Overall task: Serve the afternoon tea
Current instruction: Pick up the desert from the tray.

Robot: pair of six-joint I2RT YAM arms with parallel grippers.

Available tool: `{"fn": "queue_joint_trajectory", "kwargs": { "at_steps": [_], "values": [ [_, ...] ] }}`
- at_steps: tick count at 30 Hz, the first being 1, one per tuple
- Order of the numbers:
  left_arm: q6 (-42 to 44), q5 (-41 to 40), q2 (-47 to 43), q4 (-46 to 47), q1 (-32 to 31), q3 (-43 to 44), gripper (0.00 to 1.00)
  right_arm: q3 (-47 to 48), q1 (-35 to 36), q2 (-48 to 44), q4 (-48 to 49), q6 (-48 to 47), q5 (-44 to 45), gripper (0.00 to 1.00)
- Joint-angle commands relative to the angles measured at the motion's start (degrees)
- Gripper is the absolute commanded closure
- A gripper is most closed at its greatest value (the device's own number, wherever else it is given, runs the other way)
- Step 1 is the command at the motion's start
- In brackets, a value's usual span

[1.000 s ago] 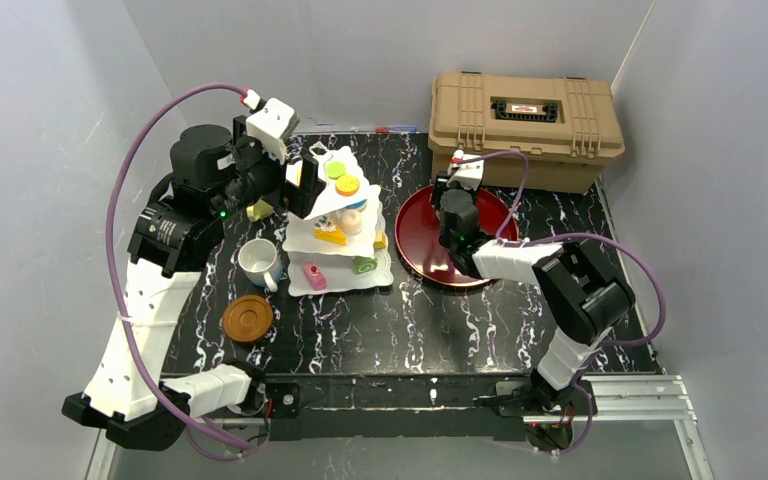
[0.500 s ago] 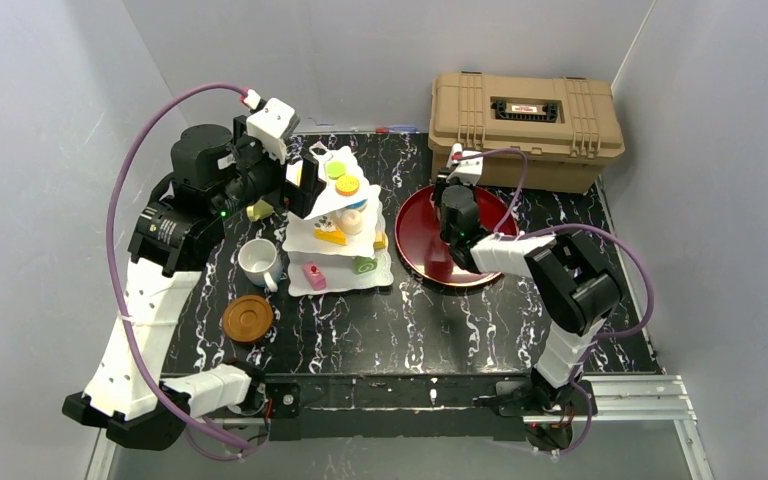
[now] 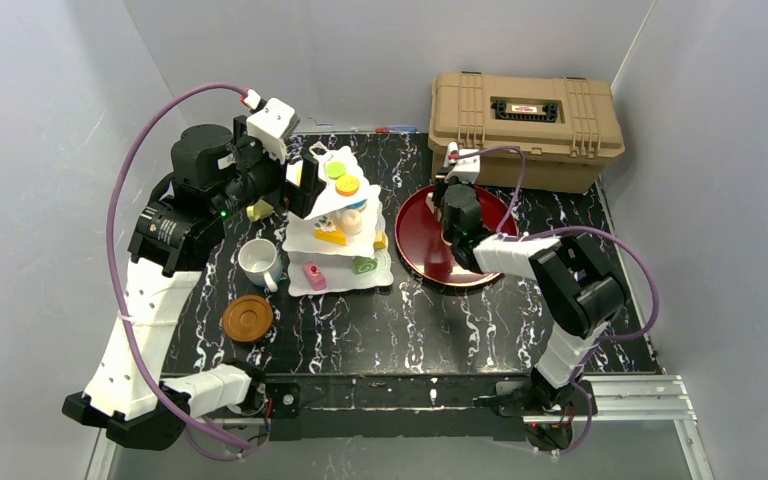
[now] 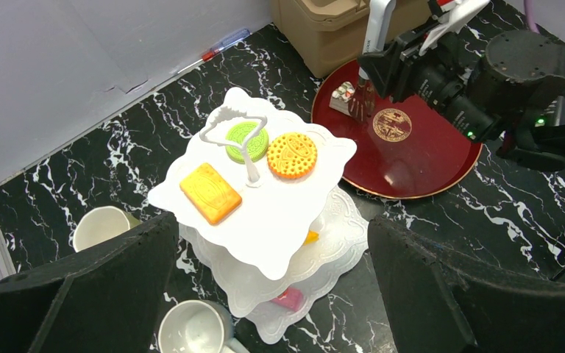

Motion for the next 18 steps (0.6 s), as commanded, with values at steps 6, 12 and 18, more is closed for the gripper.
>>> {"fn": "queue_joint_trajectory", "kwargs": {
  "at_steps": [6,12,18],
  "values": [
    [-0.1,0.6,-0.1,0.1,0.3,1.2,0.01,-6.9,4.0,-20.9,-6.6,-1.0,0.1,0.87],
    [-0.3,0.7,-0.1,-0.1,0.4,1.7,0.01,-12.1,10.9,-34.7,-17.7,1.0,1.9,0.88],
    [-0.9,0.2,-0.2,-0.6,0.3,1.6,0.01,-12.1,21.3,-45.2,-31.2,4.1,7.0,0.89]
  ]
}}
